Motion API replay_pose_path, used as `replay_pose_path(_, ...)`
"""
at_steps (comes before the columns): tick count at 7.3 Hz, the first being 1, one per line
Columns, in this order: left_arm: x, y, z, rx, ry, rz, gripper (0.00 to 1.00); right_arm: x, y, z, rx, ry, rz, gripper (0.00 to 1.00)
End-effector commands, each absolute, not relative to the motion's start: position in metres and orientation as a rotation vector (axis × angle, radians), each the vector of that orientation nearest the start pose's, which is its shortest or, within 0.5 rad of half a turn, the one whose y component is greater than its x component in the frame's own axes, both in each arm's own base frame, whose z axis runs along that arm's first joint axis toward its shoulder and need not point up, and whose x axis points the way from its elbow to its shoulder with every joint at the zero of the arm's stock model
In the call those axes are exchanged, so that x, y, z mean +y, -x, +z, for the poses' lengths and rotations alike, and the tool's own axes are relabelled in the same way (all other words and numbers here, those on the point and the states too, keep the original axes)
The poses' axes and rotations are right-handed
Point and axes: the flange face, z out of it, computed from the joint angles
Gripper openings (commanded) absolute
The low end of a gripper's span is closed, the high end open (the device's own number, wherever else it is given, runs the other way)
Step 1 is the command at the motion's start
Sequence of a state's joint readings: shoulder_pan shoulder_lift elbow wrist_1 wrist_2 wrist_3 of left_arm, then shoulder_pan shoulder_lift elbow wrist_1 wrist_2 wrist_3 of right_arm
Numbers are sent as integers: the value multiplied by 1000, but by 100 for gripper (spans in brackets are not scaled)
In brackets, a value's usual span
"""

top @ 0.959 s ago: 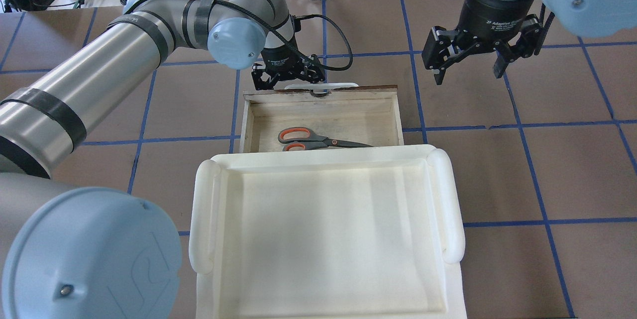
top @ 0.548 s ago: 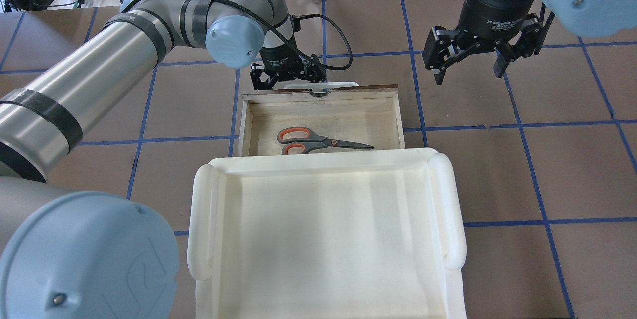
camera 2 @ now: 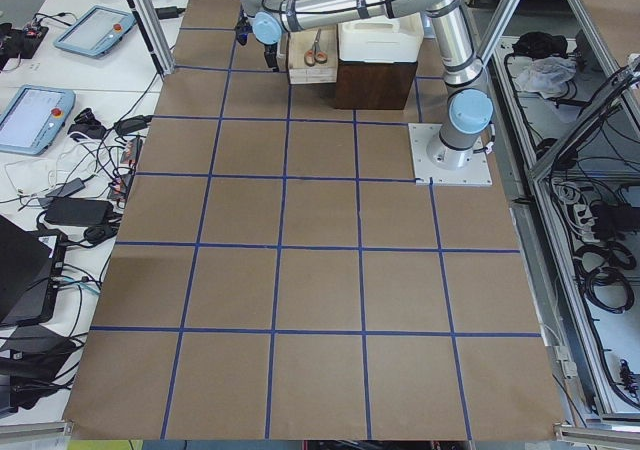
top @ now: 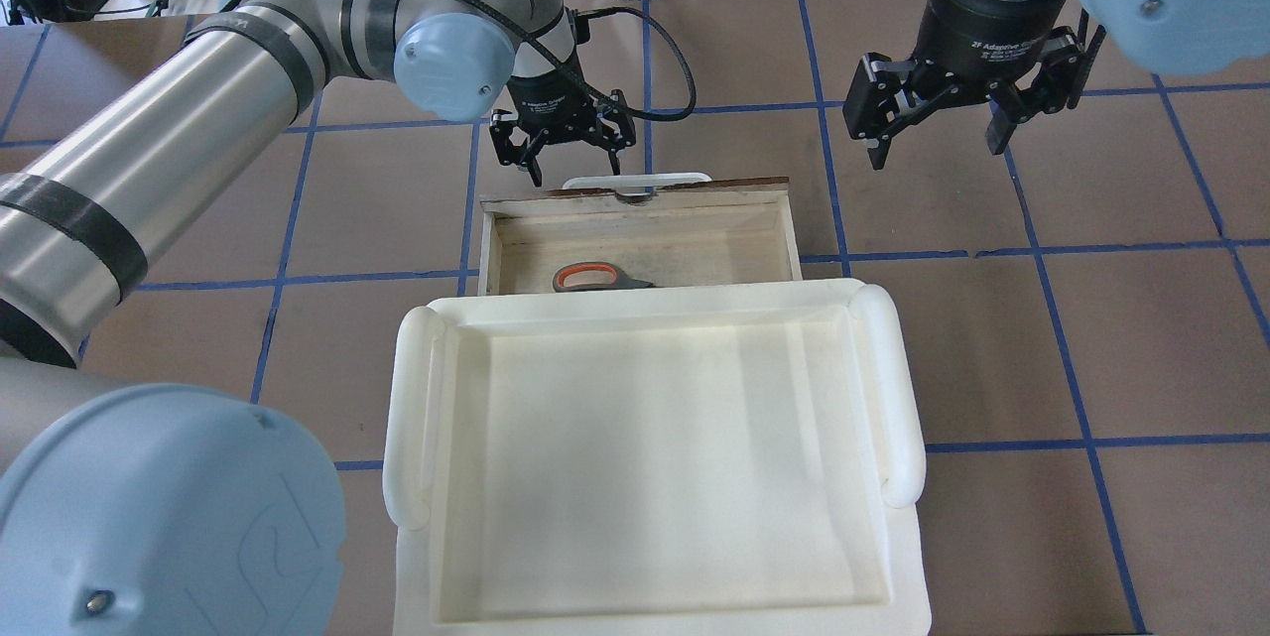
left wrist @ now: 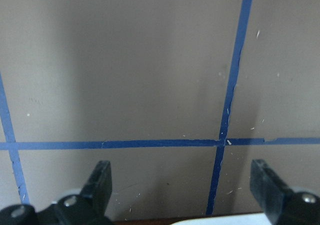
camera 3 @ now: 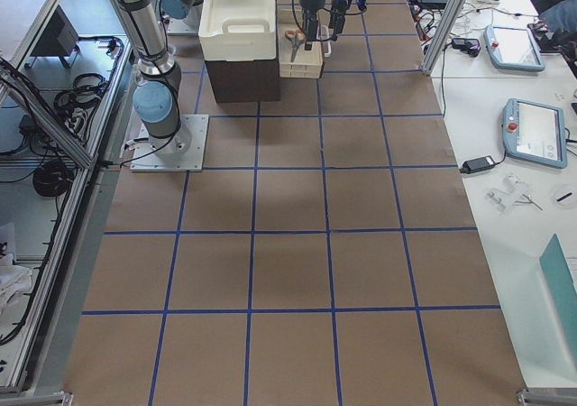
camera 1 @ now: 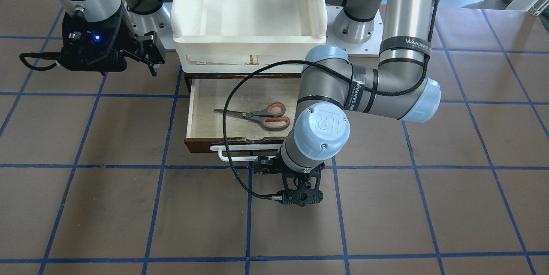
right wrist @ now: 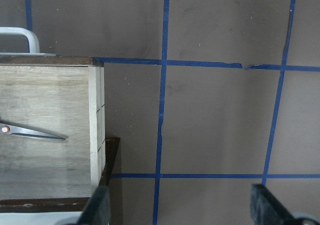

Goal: Put scissors in drawer and close it
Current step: 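Push the drawer with the left gripper toward the box until closed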

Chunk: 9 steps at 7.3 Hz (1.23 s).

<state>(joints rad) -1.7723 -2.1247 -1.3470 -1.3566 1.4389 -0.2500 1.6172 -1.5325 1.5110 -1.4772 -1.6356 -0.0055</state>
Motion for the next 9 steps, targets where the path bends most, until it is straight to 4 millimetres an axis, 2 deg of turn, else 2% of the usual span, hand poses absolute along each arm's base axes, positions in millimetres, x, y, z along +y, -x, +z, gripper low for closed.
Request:
replay_pose_path(1, -644, 279, 297, 3242, 92, 196, 100, -494, -150, 489, 3206, 87, 113, 100)
replay_pose_path(2, -644, 280, 293, 3236, 90, 203, 100, -494, -150, 489, 3206, 78, 113, 100)
replay_pose_path(3, -643, 286, 279, 3220, 95, 232, 100, -494, -150, 489, 3207, 85, 113, 100)
replay_pose_path(5, -639, 290, 274, 3219, 87, 254, 100, -494, -150, 489, 3210, 85, 116, 100)
replay_pose_path(9, -624, 304, 280, 3212, 50, 293, 100, -493, -150, 489, 3212, 84, 128, 100)
